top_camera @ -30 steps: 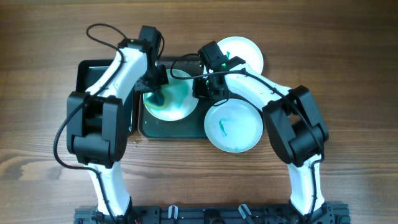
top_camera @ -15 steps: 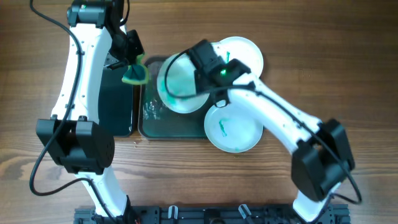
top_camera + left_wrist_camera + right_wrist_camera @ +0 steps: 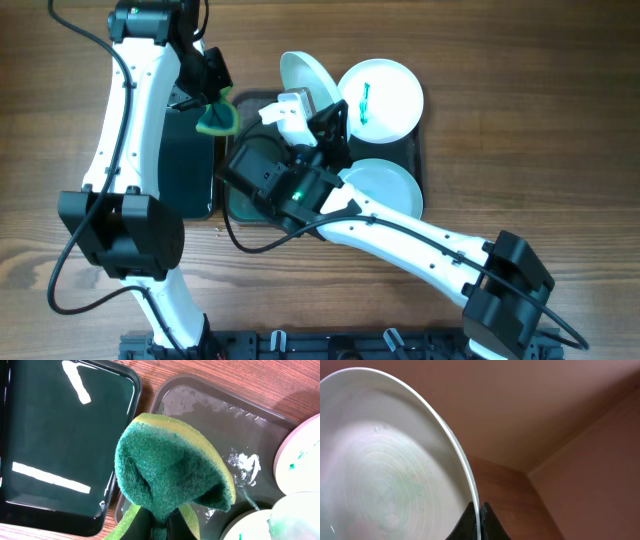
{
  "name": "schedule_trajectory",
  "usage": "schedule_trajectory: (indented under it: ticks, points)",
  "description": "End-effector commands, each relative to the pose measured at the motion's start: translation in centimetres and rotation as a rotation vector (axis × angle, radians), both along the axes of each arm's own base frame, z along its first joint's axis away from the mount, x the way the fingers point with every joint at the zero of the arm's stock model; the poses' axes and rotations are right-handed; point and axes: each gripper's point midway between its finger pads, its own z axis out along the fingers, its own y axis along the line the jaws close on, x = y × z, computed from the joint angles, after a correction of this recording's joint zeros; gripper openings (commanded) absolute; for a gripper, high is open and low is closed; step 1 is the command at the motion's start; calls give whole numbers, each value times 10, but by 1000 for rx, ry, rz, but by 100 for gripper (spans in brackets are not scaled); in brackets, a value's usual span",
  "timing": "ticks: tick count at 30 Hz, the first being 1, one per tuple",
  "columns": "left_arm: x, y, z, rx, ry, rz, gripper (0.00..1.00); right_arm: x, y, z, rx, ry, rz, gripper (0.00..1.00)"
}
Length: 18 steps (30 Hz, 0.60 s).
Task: Clean dirty plates on tray and stack at the side
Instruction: 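Lift the cleaned plate with the right gripper and set it right of the tray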
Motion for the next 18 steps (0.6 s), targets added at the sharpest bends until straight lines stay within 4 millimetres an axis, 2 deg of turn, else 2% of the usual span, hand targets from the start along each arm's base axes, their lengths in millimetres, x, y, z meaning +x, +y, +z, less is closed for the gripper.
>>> schedule_trajectory:
  ticks: [1,3,7,10,12,14,17,18]
  points:
    - [1,-5,13,-17,-40,-20,4,-3,-6,19,7,-44,-19,4]
    - [2,-5,13,-17,-41,-20,4,1,-2,8,38,12,16,4]
    - [1,-5,13,-17,-40,-20,4,16,6,-35,158,237,117,4]
    - [1,-5,13,-17,-40,-20,4,23,19,-94,476,600,250,4]
    - [1,-5,13,-17,-40,-20,4,23,23,-111,728,814,341,4]
    - [1,-5,13,-18,-41,-20,4,31,7,-109,945,927,381,4]
    - [1,-9,13,-18,-40,-30,4,48,-42,-102,1166,982,363,4]
    - [1,-12,13,-18,-40,-37,4,55,-68,-104,1211,972,307,4]
